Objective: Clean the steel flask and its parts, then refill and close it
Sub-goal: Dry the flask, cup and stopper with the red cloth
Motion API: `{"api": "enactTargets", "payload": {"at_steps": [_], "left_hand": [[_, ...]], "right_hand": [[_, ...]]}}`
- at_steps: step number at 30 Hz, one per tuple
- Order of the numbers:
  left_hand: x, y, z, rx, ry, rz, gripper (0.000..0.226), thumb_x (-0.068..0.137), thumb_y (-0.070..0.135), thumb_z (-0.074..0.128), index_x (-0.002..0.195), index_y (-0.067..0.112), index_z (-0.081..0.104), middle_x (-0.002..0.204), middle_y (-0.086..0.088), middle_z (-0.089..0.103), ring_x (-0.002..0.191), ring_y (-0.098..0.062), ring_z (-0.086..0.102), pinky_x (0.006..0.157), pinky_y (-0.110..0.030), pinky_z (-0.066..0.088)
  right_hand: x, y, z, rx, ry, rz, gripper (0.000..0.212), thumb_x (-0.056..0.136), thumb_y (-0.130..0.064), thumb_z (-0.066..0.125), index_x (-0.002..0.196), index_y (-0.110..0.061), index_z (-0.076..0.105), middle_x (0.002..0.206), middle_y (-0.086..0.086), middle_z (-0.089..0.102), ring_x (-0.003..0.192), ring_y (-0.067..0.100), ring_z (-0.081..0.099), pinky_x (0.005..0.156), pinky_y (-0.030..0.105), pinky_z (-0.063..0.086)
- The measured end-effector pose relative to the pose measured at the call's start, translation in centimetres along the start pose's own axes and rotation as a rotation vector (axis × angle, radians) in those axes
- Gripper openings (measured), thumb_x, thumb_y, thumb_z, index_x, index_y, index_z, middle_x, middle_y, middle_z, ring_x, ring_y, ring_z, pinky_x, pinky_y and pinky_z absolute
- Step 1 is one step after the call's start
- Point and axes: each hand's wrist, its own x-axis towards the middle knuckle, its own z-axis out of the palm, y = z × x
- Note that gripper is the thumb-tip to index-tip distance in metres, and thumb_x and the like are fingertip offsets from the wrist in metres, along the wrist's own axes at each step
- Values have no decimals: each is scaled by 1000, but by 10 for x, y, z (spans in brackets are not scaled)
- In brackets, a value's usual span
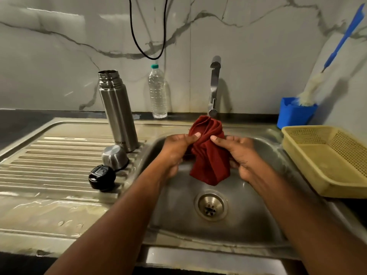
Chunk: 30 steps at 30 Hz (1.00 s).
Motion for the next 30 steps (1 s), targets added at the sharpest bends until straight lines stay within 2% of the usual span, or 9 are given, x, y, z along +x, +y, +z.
{"api": "enactTargets", "payload": {"at_steps": [3,5,7,12,16,18,23,26,30], "left_hand": [[1,-2,7,-55,-36,-27,13,99,26,70,91,16,70,90,-8,79,82,-20,74,84,-39,60],[0,-1,9,-68,-38,-4,13,100,25,69,90,18,68,88,-7,78,83,-21,74,86,-43,59],[0,2,7,-73,-17,35,13,100,24,69,90,18,68,88,-8,78,85,-24,74,88,-45,58],[3,9,2,-142,73,60,22,103,18,65,81,16,64,68,-4,70,59,-16,64,55,-27,52],[9,14,-2,-227,152,1,9,101,23,67,95,17,69,73,-3,73,66,-18,69,70,-34,59],[11,14,-3,-243,176,-44,13,101,28,66,102,16,71,82,-6,76,75,-23,71,82,-43,61],[4,9,-2,-229,54,-64,47,85,56,78,113,19,74,106,-5,81,97,-24,77,77,-40,61],[2,2,-1,-181,16,-74,68,73,54,86,127,15,71,113,-8,80,112,-31,74,86,-48,63],[6,1,3,-148,120,-107,25,103,36,66,116,14,68,113,-15,78,109,-38,73,96,-58,59]], "right_hand": [[-2,8,5,-109,121,-63,47,72,-38,93,100,-12,66,93,4,77,86,22,74,63,32,55],[-5,8,8,-147,103,-91,38,81,-40,86,100,-11,72,91,5,79,91,26,76,74,43,63],[-10,4,9,-149,11,-63,29,89,-40,79,100,-13,75,93,4,80,96,27,76,86,50,62],[-15,3,9,-92,-250,-45,56,74,-43,88,119,-15,71,109,4,79,105,22,75,93,45,58],[-8,3,5,-55,-167,-62,51,77,3,84,124,-10,68,112,7,78,99,21,75,87,38,61],[-7,-2,1,-13,-135,-79,46,78,12,77,119,-7,70,102,7,79,88,19,75,78,33,61],[-6,-14,-7,-71,-70,-63,32,72,0,87,101,-11,77,91,11,80,89,30,76,80,42,64],[-10,-15,-8,-126,-54,-52,34,75,-13,91,106,-14,76,97,13,79,90,28,76,80,41,64],[-11,-16,-14,-674,-20,-410,49,79,-34,88,123,-40,67,95,-13,67,90,9,67,77,31,55]]}}
